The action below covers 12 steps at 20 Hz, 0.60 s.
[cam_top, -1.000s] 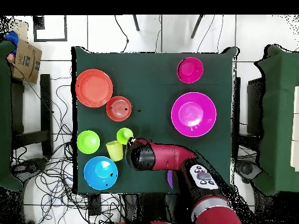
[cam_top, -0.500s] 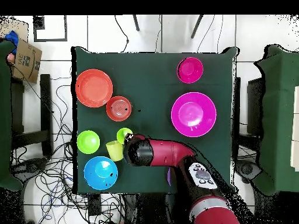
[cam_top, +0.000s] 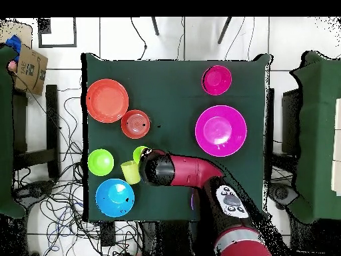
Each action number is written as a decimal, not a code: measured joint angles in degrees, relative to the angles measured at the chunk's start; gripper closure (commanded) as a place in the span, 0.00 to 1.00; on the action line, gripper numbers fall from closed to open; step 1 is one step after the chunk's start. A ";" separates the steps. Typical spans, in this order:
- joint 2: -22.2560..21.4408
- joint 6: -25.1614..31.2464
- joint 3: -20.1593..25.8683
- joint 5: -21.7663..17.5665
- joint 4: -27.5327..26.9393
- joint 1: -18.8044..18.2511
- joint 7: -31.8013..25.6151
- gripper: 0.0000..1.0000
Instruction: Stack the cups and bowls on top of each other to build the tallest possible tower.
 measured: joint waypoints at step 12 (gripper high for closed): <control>2.77 0.60 0.00 0.83 -1.67 1.95 0.00 0.00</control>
